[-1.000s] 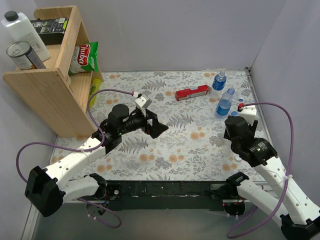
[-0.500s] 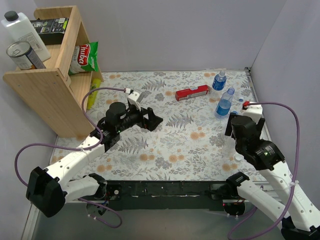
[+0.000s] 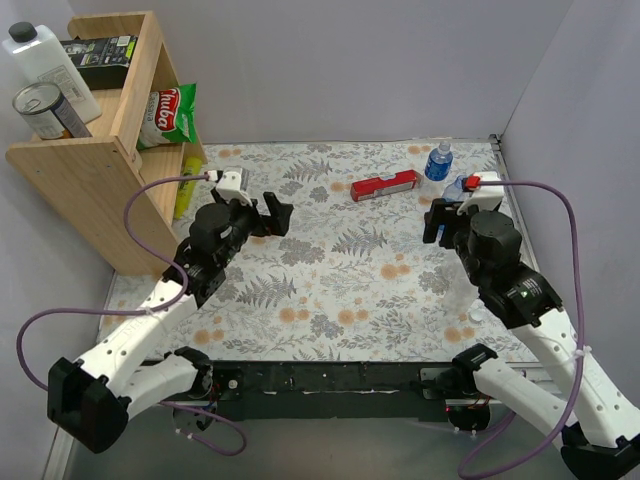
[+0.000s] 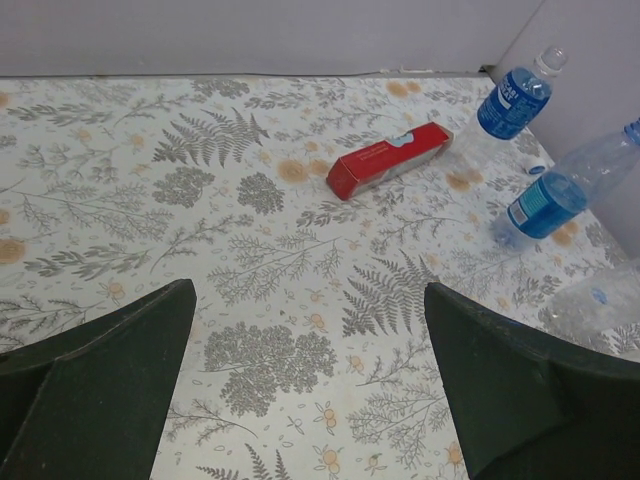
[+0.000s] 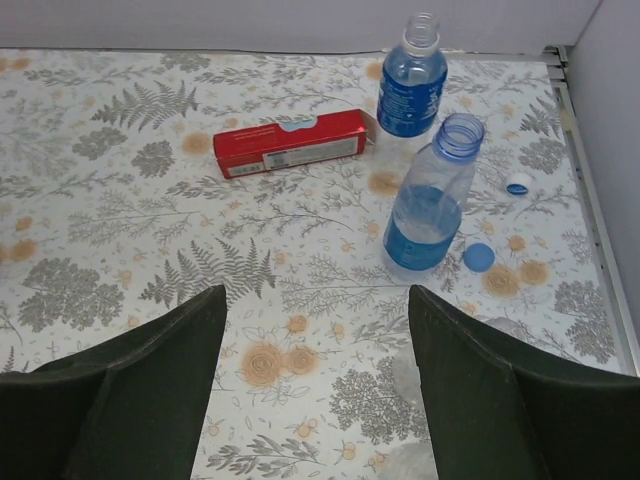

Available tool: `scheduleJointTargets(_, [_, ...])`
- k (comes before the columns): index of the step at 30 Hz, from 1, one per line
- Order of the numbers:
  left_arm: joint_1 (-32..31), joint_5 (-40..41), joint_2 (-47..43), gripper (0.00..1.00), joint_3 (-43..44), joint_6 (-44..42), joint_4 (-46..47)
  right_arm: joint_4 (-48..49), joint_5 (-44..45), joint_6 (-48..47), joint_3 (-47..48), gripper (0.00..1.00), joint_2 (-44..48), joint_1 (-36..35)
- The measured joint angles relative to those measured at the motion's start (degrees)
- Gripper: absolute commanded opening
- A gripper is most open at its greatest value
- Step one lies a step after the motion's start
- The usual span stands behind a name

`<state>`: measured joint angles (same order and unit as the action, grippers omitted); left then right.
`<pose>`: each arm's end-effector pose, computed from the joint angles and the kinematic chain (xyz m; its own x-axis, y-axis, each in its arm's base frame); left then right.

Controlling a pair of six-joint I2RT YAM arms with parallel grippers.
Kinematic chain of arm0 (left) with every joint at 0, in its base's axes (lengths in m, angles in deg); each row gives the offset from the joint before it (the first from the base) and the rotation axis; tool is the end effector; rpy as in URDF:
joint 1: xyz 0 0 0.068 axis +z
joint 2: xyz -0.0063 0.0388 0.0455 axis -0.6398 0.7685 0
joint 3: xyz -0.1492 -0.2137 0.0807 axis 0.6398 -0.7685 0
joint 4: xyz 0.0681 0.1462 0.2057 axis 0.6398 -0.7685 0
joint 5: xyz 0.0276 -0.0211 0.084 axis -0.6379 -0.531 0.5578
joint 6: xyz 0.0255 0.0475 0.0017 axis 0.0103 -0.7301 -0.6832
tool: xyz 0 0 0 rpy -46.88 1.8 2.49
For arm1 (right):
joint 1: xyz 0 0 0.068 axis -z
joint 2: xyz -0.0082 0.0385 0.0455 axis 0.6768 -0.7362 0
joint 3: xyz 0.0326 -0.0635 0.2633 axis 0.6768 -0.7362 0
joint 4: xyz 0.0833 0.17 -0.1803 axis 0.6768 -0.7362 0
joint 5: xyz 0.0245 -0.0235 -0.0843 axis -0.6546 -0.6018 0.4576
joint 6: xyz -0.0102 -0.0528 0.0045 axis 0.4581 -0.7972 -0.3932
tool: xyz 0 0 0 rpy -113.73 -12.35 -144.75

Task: Unscrew the bottle caps

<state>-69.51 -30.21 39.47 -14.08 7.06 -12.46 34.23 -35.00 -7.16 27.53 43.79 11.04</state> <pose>0.2073 -0.1153 0.3215 -0.4360 -0.6847 -0.5840 0.1281 0.5951 -0.7934 0.1406 0.0662 0.3784 -0.1795 0.0549 -0.9822 -0.0288 0.9977 0.0610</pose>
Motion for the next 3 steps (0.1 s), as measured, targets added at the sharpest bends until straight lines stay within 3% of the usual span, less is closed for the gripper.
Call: scheduleJointTargets(3, [0.0, 1.9, -0.6, 0.98, 0.0, -0.3, 0.4, 1.9, -2.2, -0.8, 0.0, 0.8, -0.5, 0.0])
